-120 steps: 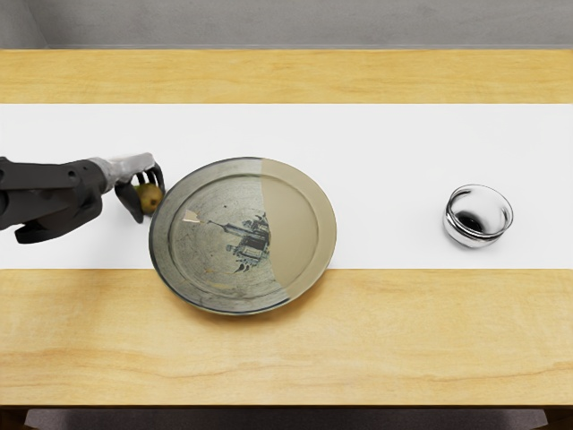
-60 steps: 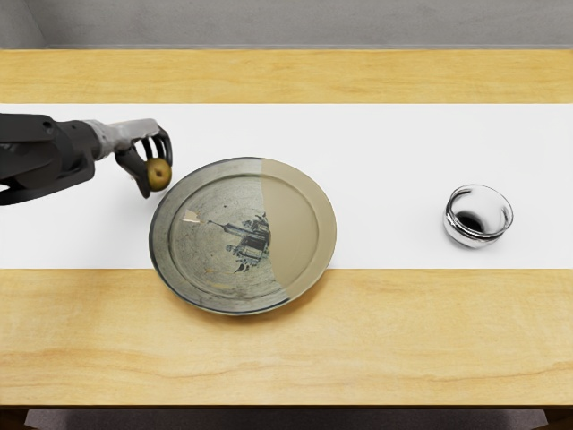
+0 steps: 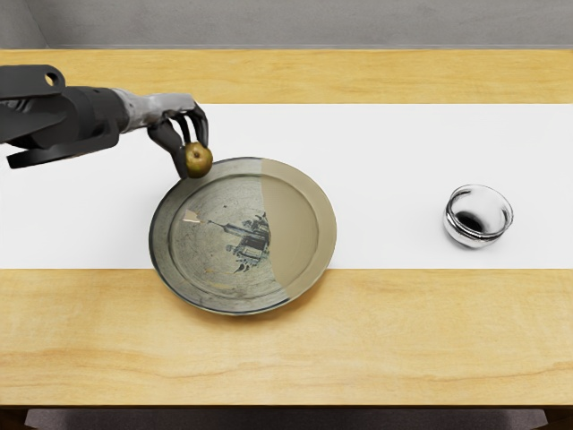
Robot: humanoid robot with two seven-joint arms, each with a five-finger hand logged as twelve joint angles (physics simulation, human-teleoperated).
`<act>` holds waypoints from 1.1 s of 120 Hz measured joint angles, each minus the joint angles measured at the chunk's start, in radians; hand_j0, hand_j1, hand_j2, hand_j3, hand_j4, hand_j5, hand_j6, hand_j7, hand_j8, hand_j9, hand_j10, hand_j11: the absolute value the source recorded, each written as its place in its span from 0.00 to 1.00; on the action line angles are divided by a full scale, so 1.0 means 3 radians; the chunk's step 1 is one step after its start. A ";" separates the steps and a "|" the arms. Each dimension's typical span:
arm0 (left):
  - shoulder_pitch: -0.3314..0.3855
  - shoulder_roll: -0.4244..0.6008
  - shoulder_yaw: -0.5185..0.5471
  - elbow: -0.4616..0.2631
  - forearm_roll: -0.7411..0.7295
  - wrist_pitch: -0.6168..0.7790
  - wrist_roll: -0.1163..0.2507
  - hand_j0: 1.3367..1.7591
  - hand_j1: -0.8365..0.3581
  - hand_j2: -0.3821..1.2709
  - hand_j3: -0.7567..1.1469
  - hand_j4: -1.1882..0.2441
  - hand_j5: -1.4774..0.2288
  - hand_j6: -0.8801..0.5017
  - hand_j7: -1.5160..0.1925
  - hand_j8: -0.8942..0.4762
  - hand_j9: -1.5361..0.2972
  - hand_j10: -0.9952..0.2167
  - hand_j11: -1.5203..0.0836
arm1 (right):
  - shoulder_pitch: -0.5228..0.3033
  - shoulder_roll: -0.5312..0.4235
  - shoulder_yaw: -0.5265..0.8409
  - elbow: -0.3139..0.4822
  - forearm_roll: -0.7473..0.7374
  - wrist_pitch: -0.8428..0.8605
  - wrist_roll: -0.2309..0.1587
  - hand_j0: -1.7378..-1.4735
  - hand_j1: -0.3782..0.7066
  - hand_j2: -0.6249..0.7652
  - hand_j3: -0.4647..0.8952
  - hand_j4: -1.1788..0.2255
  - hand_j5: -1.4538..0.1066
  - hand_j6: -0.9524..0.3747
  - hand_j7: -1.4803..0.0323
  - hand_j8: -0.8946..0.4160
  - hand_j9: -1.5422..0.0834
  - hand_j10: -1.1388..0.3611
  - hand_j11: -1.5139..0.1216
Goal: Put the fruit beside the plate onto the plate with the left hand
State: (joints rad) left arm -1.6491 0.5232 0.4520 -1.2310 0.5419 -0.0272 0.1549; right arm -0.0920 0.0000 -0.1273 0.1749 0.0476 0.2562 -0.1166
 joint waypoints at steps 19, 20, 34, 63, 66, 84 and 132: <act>-0.0061 -0.0089 -0.0064 -0.0003 -0.0010 -0.0029 0.0057 0.75 0.31 0.76 0.40 0.30 0.21 0.34 0.25 0.25 0.25 0.16 0.28 | 0.0000 0.0000 0.0000 0.0000 0.0000 0.0000 0.0000 0.30 0.05 0.45 0.34 0.83 0.92 0.71 0.96 0.67 0.94 0.75 0.91; -0.0061 -0.0100 -0.0066 -0.0004 -0.0013 -0.0030 0.0058 0.75 0.31 0.76 0.40 0.30 0.21 0.34 0.25 0.25 0.25 0.16 0.28 | 0.0000 0.0000 0.0000 0.0000 0.0000 0.0000 0.0000 0.30 0.05 0.45 0.34 0.83 0.92 0.71 0.96 0.67 0.94 0.75 0.91; -0.0076 -0.0201 -0.0088 -0.0005 -0.0050 -0.0035 0.0070 0.75 0.31 0.74 0.40 0.29 0.21 0.35 0.26 0.23 0.25 0.16 0.28 | 0.0000 0.0000 0.0000 0.0000 0.0000 0.0000 0.0000 0.30 0.05 0.45 0.34 0.83 0.92 0.71 0.96 0.67 0.94 0.75 0.91; -0.0047 -0.0312 -0.0142 -0.0003 -0.0226 -0.0014 0.0058 0.76 0.47 0.48 0.40 0.43 0.40 0.35 0.43 0.28 0.41 0.33 0.46 | 0.0000 0.0000 0.0000 0.0000 0.0000 0.0000 0.0000 0.30 0.05 0.45 0.34 0.83 0.92 0.71 0.96 0.67 0.94 0.75 0.91; -0.0046 -0.0312 -0.0156 -0.0003 -0.0260 -0.0016 0.0054 0.76 0.53 0.45 0.40 0.47 0.45 0.38 0.48 0.32 0.46 0.39 0.52 | 0.0000 0.0000 0.0000 0.0000 0.0000 0.0000 0.0000 0.30 0.05 0.45 0.34 0.83 0.92 0.71 0.96 0.67 0.94 0.75 0.91; -0.0033 -0.0301 -0.0199 -0.0003 -0.0356 -0.0021 0.0044 0.76 0.77 0.34 0.40 0.65 0.66 0.51 0.69 0.49 0.65 0.61 0.74 | 0.0000 0.0000 0.0000 0.0000 0.0000 0.0000 0.0000 0.30 0.05 0.45 0.34 0.83 0.92 0.71 0.96 0.67 0.94 0.75 0.91; 0.1022 0.1205 -0.1522 -0.0002 -0.1737 -0.1528 0.0061 0.76 0.95 0.25 0.40 0.80 0.83 0.61 0.85 0.62 0.81 0.79 0.91 | 0.0000 0.0000 0.0000 0.0000 0.0000 0.0000 0.0000 0.30 0.05 0.45 0.34 0.83 0.92 0.71 0.96 0.67 0.94 0.75 0.91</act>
State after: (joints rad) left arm -1.3426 0.8846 -0.0046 -1.2317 0.0208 -0.4857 0.1733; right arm -0.0920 0.0000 -0.1273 0.1749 0.0475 0.2562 -0.1166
